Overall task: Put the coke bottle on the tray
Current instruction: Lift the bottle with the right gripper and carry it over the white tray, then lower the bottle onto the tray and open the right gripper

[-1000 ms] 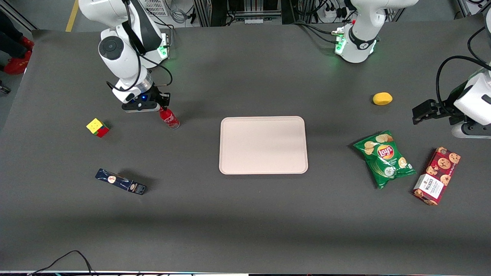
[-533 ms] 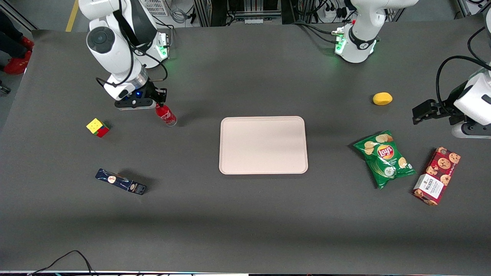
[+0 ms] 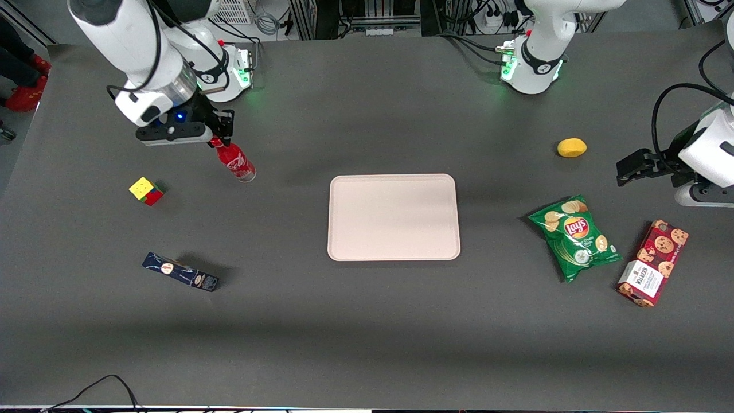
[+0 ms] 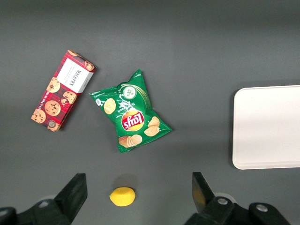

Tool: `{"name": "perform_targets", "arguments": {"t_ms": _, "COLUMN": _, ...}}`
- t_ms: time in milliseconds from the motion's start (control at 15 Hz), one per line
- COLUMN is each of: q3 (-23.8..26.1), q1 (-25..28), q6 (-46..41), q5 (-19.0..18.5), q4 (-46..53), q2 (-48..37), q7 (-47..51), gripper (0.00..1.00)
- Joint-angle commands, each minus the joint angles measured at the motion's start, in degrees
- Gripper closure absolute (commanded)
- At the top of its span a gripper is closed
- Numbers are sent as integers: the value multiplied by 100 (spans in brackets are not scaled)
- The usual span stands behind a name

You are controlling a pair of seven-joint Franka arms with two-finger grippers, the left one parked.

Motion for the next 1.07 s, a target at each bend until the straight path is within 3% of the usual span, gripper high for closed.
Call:
{"name": "perform_targets", "arguments": {"t_ms": 0, "q3": 77, "q1": 27, "q6": -269, "q5": 109, "q4": 930, "q2": 396, "q7": 229, "gripper": 100}}
{"name": "perform_targets", "arguments": {"t_ms": 267, "q3": 497, "q1": 27, "q6": -488, "q5": 118, "q4": 2125, "q2": 1238, "q7": 773, "gripper": 100}}
{"name": "perform_targets", "arguments": {"t_ms": 600, "q3": 1166, "q1": 281, "q6": -489, "q5": 30, "q4": 3531, "q2": 2696, "q7": 2117, "gripper": 100}}
{"name": "perform_targets", "arguments": {"t_ms": 867, "q3": 1255, "q1": 781, "q6": -471, "q5": -523, "q4": 4411, "q2": 3892, "q7": 2883, "gripper": 100}}
{"name": "perform_targets", "arguments": {"t_ms": 1000, "q3": 1255, "q1": 931, "q6": -410, "q5": -567, "q4": 4571, "q2": 4306, "q7": 2989, "gripper": 100}}
